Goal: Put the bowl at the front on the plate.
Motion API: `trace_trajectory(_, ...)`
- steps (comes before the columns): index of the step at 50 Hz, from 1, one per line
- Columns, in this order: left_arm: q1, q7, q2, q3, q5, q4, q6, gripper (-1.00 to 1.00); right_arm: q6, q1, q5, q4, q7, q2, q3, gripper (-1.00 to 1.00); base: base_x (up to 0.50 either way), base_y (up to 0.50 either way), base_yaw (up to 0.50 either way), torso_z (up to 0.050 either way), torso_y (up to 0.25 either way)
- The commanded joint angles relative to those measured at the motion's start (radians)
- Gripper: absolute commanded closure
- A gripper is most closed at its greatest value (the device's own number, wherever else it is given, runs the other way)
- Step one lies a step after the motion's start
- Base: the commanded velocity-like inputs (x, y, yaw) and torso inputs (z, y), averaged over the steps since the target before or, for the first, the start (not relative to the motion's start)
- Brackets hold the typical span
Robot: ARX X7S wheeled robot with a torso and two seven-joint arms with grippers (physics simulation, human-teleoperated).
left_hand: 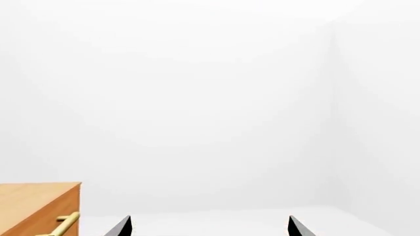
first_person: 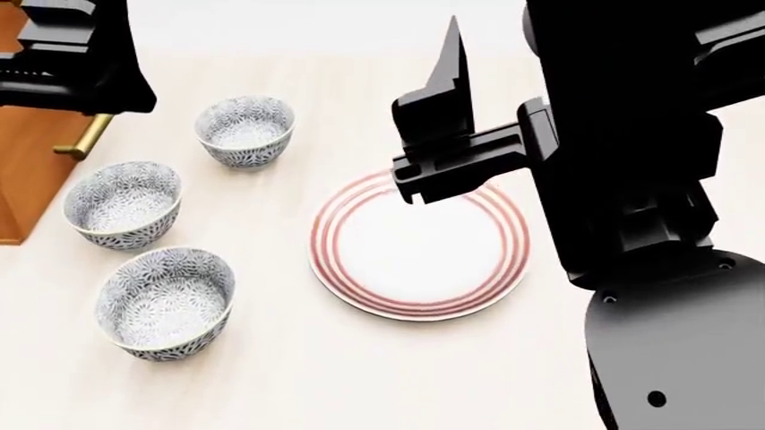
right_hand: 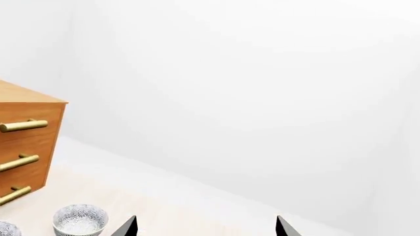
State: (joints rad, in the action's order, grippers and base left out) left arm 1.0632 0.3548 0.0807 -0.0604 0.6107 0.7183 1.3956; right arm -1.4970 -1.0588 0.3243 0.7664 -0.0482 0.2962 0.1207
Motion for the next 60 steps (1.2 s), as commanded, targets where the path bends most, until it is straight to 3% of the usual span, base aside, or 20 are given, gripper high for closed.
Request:
trace_trajectory(1,-0.005,0.014,0.009,0.003,0.017,-0.005,-0.010,-1.00,0.007,0.002,0.008,-0.004,-0.004,0.002,0.000,-1.00,0.13,0.00,0.00,0.000,0.000)
trace_trajectory(60,-0.019,0.072,0.044,0.015,0.086,-0.023,-0.048,-1.00,0.022,0.006,0.046,-0.014,-0.034,0.012,-0.005,-1.00,0.13,0.00,0.00,0.000,0.000)
